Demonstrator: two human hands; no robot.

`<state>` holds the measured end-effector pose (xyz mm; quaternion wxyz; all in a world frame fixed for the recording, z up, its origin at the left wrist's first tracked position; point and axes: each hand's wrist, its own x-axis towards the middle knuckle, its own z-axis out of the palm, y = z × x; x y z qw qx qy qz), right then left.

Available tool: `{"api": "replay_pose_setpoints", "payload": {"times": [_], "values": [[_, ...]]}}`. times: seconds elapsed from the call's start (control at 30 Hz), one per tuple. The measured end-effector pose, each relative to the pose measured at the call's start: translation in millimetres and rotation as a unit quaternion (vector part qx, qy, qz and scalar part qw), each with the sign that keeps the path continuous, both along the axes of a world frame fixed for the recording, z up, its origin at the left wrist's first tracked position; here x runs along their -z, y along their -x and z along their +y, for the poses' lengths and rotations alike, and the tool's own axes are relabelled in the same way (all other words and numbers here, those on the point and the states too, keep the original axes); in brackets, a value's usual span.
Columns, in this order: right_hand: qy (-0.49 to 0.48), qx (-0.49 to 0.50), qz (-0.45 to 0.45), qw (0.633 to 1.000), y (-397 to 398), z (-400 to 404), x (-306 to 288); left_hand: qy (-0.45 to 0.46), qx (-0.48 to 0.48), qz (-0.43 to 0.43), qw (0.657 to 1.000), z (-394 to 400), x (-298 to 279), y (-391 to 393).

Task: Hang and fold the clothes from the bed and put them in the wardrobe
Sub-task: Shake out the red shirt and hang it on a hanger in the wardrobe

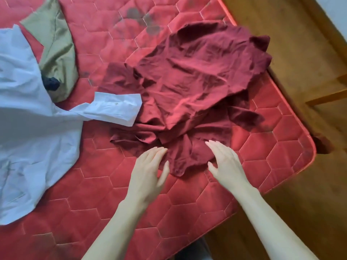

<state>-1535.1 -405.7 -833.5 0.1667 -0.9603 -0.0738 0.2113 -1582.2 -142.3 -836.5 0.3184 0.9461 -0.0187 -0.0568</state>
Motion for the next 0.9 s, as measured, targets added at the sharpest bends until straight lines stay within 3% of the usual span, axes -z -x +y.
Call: {"api": "replay_pose_setpoints", "payload": {"times": [0.1,0.33,0.53,0.7,0.83,0.9], "values": [[0.011,-0.014,-0.012,1.0,-10,-6,34,-0.012,0.039,0.019,0.999,-14,37,-5],[-0.007,0.009,-0.167,0.986,-25,-8,58,-0.048,0.07,0.022,0.996,-26,57,-11],[-0.053,0.125,-0.035,0.99,-19,-4,53,-0.11,0.132,0.063,0.983,-20,61,-10],[-0.086,0.145,0.01,0.986,-24,-3,42,-0.123,0.149,-0.022,0.981,-23,66,-15],[-0.047,0.178,0.026,0.982,-25,-2,5,-0.108,0.106,0.033,0.988,-25,46,-18],[-0.037,0.175,0.022,0.984,-25,-3,-25,-0.076,0.064,0.105,0.989,-27,13,-21]]}}
